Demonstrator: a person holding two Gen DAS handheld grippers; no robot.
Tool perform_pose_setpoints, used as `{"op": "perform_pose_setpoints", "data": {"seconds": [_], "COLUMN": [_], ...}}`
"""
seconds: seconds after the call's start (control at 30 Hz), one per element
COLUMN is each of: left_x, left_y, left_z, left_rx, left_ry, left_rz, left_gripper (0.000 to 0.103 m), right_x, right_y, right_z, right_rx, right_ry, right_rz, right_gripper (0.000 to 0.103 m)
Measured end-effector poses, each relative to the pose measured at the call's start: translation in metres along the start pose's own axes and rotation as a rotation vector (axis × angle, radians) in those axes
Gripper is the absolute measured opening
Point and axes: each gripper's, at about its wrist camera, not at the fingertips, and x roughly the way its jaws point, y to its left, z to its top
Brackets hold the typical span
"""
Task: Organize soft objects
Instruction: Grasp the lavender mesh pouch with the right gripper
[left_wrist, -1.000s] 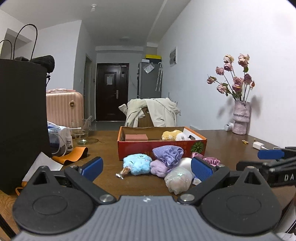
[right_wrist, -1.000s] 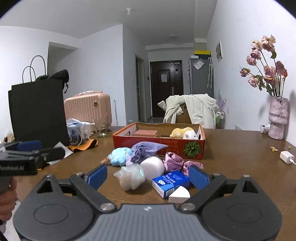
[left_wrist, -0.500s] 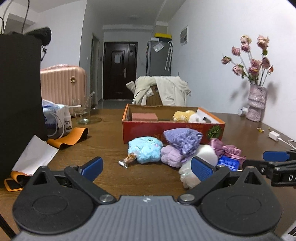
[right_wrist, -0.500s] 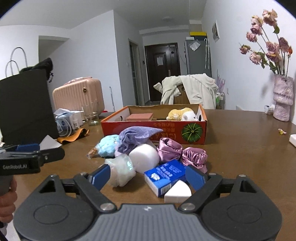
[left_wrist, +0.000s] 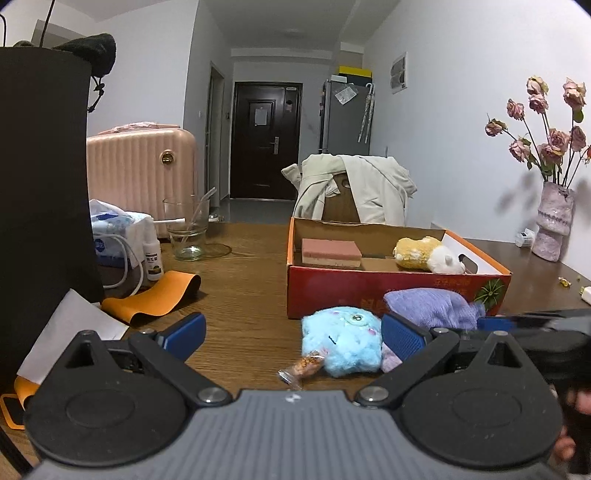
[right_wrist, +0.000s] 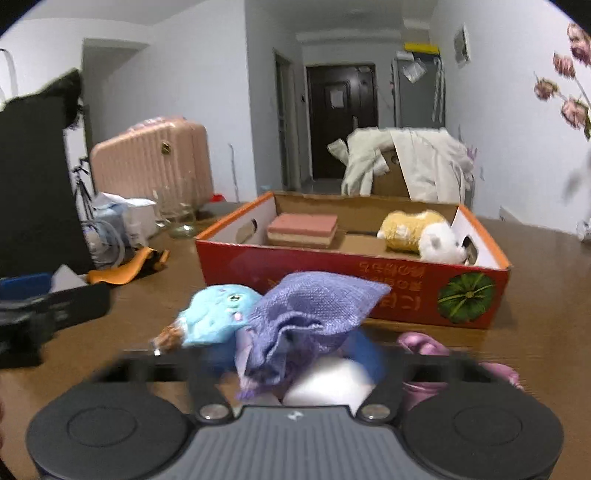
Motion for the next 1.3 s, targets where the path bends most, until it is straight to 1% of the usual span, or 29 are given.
{"op": "perform_pose_setpoints", "data": {"seconds": [0.03,0.1,0.13,0.2,0.23,0.3,0.37,0.43,0.47,0.5,0.53,0.57,0.6,0.67,0.73,0.77,0.83,0.9,0.93,1.03,1.07,1.1,1.13,1.17,1.2,1.27,1.3], "left_x": [-0.001,-0.005,-0.008,-0.018,-0.025,-0.038,-0.049,-0.058,-0.061,-0.062,-0.063,-0.064,-0.065,-0.068,-0.072,-0.071,-0.068,-0.065,-0.064,-0.064,-0.065,-0.065,-0.064,-0.062,-0.06,-0.056,-0.056], "left_y": [0.0,0.002,0.006,0.015,0.021,0.035,0.044,0.045,0.042,0.037,0.031,0.025,0.021,0.008,0.001,-0.003,-0.01,-0.012,-0.013,-0.015,-0.018,-0.019,-0.021,-0.023,-0.024,-0.023,-0.022], "left_z": [-0.001,-0.003,-0.002,-0.001,0.0,0.001,0.001,-0.006,-0.01,-0.017,-0.024,-0.029,-0.034,-0.043,-0.049,-0.051,-0.053,-0.055,-0.056,-0.062,-0.065,-0.067,-0.068,-0.07,-0.071,-0.073,-0.074], "left_rx": [0.003,0.002,-0.003,-0.025,-0.04,-0.074,-0.098,-0.112,-0.112,-0.109,-0.107,-0.107,-0.106,-0.102,-0.094,-0.091,-0.086,-0.096,-0.104,-0.105,-0.096,-0.084,-0.079,-0.078,-0.078,-0.079,-0.082], "left_ry": [-0.001,-0.005,-0.01,-0.039,-0.057,-0.081,-0.081,-0.059,-0.042,-0.013,0.014,0.036,0.052,0.086,0.08,0.089,0.118,0.147,0.163,0.187,0.186,0.188,0.197,0.21,0.221,0.24,0.246], "left_rz": [0.002,0.007,0.012,0.025,0.027,0.024,0.008,-0.006,-0.021,-0.05,-0.072,-0.093,-0.112,-0.16,-0.217,-0.235,-0.248,-0.265,-0.28,-0.314,-0.323,-0.329,-0.326,-0.324,-0.322,-0.325,-0.332], "left_gripper": [0.103,0.103,0.103,0.103,0.103,0.103,0.103,0.103,0.103,0.103,0.103,0.103,0.103,0.103,0.103,0.103,0.101,0.097,0.096,0.094,0.092,0.086,0.082,0.075,0.066,0.053,0.049], "right_x": [-0.001,-0.013,-0.024,-0.048,-0.061,-0.084,-0.097,-0.106,-0.108,-0.111,-0.113,-0.115,-0.118,-0.128,-0.138,-0.143,-0.15,-0.148,-0.147,-0.132,-0.128,-0.121,-0.111,-0.105,-0.101,-0.098,-0.098], "right_y": [0.0,0.003,0.007,0.017,0.023,0.034,0.04,0.038,0.036,0.035,0.032,0.026,0.018,-0.001,-0.017,-0.022,-0.028,-0.031,-0.028,-0.019,-0.018,-0.016,-0.017,-0.015,-0.013,-0.008,-0.005], "right_z": [0.001,0.005,0.005,0.005,0.002,-0.01,-0.028,-0.049,-0.056,-0.064,-0.07,-0.072,-0.074,-0.073,-0.071,-0.072,-0.074,-0.075,-0.079,-0.078,-0.078,-0.078,-0.079,-0.08,-0.081,-0.085,-0.087], "right_rx": [0.011,0.0,-0.031,-0.103,-0.142,-0.208,-0.238,-0.229,-0.24,-0.256,-0.257,-0.24,-0.212,-0.133,-0.042,-0.002,0.071,0.14,0.155,0.17,0.176,0.177,0.174,0.165,0.152,0.129,0.115], "right_ry": [-0.025,-0.079,-0.111,-0.136,-0.126,-0.064,0.047,0.134,0.162,0.184,0.195,0.202,0.2,0.165,0.12,0.103,0.058,0.046,0.039,0.019,0.014,0.02,0.033,0.041,0.045,0.064,0.069], "right_rz": [0.01,0.023,0.039,0.105,0.154,0.268,0.352,0.415,0.429,0.418,0.382,0.315,0.24,0.122,0.058,0.044,0.076,0.128,0.139,0.133,0.135,0.141,0.141,0.138,0.141,0.141,0.138], "right_gripper": [0.026,0.024,0.024,0.024,0.024,0.024,0.025,0.025,0.026,0.03,0.04,0.042,0.042,0.043,0.043,0.045,0.047,0.047,0.047,0.047,0.047,0.047,0.047,0.047,0.047,0.042,0.039]}}
